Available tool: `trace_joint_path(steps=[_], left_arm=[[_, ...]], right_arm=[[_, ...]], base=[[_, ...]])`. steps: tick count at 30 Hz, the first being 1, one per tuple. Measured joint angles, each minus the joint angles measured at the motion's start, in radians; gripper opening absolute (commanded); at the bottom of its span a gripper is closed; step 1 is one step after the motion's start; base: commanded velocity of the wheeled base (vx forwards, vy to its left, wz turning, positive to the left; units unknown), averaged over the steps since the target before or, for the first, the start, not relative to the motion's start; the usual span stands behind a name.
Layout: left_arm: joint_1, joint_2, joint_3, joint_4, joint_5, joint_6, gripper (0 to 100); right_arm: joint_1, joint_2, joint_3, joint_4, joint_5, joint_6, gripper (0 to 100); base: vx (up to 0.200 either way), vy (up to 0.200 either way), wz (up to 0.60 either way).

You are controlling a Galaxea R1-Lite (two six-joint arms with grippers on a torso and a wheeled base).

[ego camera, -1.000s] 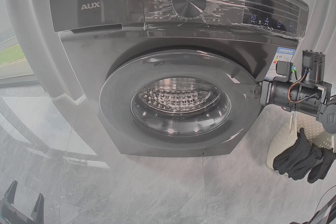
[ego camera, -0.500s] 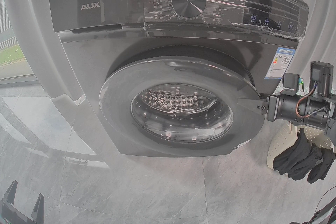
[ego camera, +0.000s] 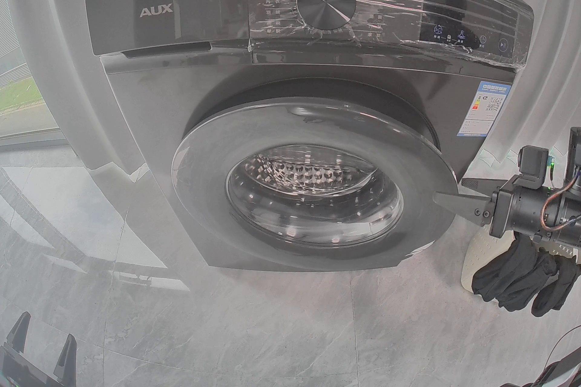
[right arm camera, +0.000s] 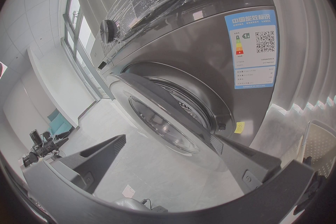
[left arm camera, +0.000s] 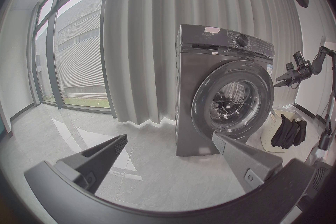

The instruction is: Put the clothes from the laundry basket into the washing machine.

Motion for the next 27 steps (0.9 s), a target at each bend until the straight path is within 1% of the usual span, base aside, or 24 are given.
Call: trace_joint_path(steps=[4,9,15,20,24,27], left_arm=[[0.000,0.000,0.000,0.000,0.000,0.000,100],[0.000,0.000,0.000,0.000,0.000,0.000,100],[0.000,0.000,0.000,0.000,0.000,0.001,100],[0.000,0.000,0.000,0.000,0.000,0.000,100],[0.000,0.000,0.000,0.000,0.000,0.000,100],[0.000,0.000,0.000,0.000,0.000,0.000,100]], right_arm=[[0.001,0.002,0.003,-0.010,0.000,0.000,100],[-0.004,0.027,-0.023,-0.068,-0.008,0.004,100],[-0.001,0.063,-0.044,-0.074,-0.011,0.007,100],[0.036,0.088,-0.029,-0.080,-0.011,0.009,100],[0.076,0.091,-0.005,-0.078,-0.012,0.022,100],[0.088,0.074,0.011,-0.078,-0.013,0.023,100]], base=[[0.000,0.000,0.00],[0.000,0.000,0.00],[0.000,0.000,0.00],[0.000,0.000,0.00],[0.000,0.000,0.00],[0.000,0.000,0.00]])
